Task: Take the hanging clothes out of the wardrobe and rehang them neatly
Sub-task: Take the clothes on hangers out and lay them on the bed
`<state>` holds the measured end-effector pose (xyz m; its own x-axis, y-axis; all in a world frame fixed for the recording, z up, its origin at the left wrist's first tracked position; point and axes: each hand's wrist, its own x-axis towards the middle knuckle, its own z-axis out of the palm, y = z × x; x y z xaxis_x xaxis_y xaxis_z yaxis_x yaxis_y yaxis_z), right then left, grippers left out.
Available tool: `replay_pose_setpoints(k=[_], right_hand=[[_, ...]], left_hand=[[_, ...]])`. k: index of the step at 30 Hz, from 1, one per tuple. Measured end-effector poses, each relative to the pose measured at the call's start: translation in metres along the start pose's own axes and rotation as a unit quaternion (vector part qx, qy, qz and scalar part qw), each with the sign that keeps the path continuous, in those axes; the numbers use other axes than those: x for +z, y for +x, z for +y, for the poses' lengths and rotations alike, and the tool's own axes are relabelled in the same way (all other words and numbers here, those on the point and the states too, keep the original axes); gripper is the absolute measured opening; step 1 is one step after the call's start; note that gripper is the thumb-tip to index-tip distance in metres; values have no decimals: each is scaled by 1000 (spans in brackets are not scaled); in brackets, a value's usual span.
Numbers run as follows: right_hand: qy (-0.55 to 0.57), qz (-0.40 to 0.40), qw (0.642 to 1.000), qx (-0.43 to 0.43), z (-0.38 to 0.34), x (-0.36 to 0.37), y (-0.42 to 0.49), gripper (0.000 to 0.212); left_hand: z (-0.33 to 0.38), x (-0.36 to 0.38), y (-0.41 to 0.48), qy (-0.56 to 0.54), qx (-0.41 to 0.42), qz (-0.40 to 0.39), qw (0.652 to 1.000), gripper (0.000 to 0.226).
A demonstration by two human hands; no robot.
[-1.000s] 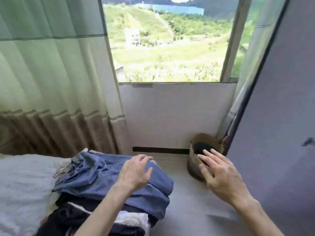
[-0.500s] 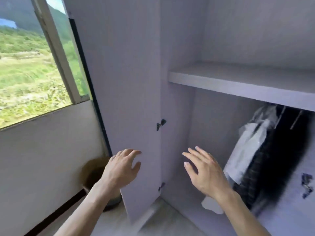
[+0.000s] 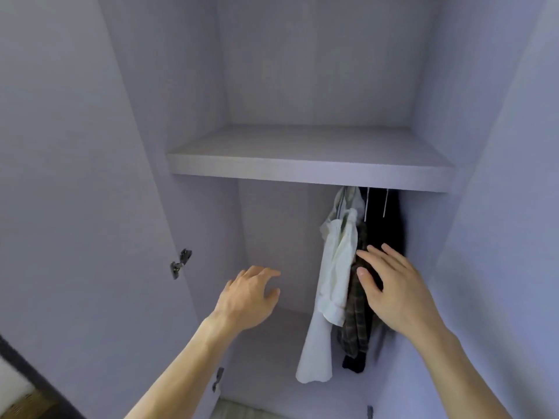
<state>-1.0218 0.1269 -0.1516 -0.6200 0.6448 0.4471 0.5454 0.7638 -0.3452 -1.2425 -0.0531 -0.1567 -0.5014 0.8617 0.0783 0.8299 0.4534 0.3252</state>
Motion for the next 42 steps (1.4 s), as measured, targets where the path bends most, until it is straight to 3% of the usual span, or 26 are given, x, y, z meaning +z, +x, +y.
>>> replay_pose_setpoints(k=[7, 10, 13, 19, 25, 33, 37, 42], right_hand=[[32, 123, 991, 39, 26, -9, 109, 43], [-8, 196, 979, 57, 37, -11, 160, 47], [-72, 216, 970, 86, 52, -1, 204, 49], [-140, 343, 928, 35, 76, 41, 238, 34], [-187, 429, 884, 3, 91, 55, 251, 33], [-192, 450, 872, -7, 92, 57, 255, 33], [-196, 450, 871, -8, 93, 57, 255, 33], [-195, 461, 866, -11, 94, 58, 257, 33]], left_hand=[[29, -8, 105, -12, 23, 12, 1000, 46], [38, 1, 146, -64, 25, 10, 998, 47], [44, 27, 184, -143, 6, -8, 990, 49], [57, 83, 246, -332, -92, -95, 934, 57], [80, 116, 296, -395, -141, -87, 904, 62], [99, 130, 321, -332, -104, -96, 933, 57], [101, 133, 325, -297, -69, -62, 950, 49], [93, 116, 336, -396, -187, 14, 899, 32]])
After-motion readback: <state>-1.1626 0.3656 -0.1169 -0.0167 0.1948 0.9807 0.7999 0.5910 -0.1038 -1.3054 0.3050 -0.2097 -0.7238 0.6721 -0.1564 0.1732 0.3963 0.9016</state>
